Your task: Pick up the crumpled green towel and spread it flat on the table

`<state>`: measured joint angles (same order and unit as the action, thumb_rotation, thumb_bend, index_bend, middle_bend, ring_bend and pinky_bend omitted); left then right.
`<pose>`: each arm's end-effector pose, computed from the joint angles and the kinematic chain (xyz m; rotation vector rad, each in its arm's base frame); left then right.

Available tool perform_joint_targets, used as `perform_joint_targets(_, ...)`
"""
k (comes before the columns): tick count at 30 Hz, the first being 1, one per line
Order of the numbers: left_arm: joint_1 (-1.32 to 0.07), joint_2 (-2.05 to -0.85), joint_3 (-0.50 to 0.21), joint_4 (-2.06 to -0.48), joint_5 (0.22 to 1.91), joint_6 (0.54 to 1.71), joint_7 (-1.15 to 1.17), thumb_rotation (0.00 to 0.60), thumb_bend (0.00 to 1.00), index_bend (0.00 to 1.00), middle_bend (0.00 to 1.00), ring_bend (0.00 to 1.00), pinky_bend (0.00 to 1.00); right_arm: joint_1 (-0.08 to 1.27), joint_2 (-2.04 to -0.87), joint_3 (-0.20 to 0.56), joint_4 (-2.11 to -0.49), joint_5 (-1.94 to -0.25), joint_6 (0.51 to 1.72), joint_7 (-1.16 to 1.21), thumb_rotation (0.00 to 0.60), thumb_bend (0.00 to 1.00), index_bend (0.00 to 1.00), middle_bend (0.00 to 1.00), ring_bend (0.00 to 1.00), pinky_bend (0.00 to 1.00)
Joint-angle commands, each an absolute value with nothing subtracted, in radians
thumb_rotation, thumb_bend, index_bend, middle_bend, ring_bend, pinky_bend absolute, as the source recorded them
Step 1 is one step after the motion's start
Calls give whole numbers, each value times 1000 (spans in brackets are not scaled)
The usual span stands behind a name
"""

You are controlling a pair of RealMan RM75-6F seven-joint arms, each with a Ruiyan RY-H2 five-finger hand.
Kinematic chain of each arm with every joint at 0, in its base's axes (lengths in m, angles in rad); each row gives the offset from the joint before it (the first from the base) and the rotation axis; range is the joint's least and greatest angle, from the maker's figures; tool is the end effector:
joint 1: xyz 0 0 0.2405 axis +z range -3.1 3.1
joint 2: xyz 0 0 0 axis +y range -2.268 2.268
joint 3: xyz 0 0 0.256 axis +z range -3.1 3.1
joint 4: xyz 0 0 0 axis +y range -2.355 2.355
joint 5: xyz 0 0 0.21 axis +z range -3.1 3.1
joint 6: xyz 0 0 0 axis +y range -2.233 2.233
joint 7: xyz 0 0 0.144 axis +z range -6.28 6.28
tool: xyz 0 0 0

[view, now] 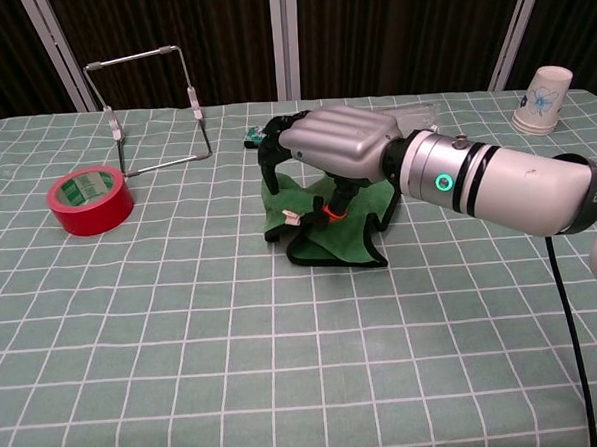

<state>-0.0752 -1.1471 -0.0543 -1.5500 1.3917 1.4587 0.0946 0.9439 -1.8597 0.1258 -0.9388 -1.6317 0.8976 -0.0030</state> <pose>-0.3379 0.1787 0.1598 -1.3335 -0.8745 -0.7373 -0.0867 -0.3624 -0.1017 2.2534 -0.5127 1.0705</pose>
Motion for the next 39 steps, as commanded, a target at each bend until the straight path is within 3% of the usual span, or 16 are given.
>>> perform_joint_targets(1,-75,-1147,-54,-1548,1391,1457,92,600,47,263,243,188,331,953,-1876,120,-923,-1634,904,-1,600,201,403,201,69,125)
perform_joint_targets(7,-72,-1144,-54,-1548,1393,1460,88,600,47,263,243,188,331,972,-1936,115,-856,-1634,921,-7,600,304,545,259,120,131)
perform_joint_targets(11,-70,-1140,-56,-1551,1392,1461,86,600,48,262,243,187,331,973,-1972,117,-812,-1635,958,8,600,426,704,337,181,177)
perform_joint_targets(16,-81,-1134,-63,-1553,1408,1456,59,600,47,263,243,188,331,980,-1944,147,-845,-1619,996,53,600,508,807,396,224,217)
perform_joint_targets(29,-246,-1178,-132,-1496,1446,1307,-82,600,47,262,243,188,331,1058,-1654,338,-1189,-1483,925,6,600,520,814,403,230,217)
perform_joint_targets(39,-399,-1308,-194,-1420,1379,1133,-174,600,46,263,243,187,333,1127,-1581,430,-1288,-1338,842,-80,600,520,814,403,231,217)
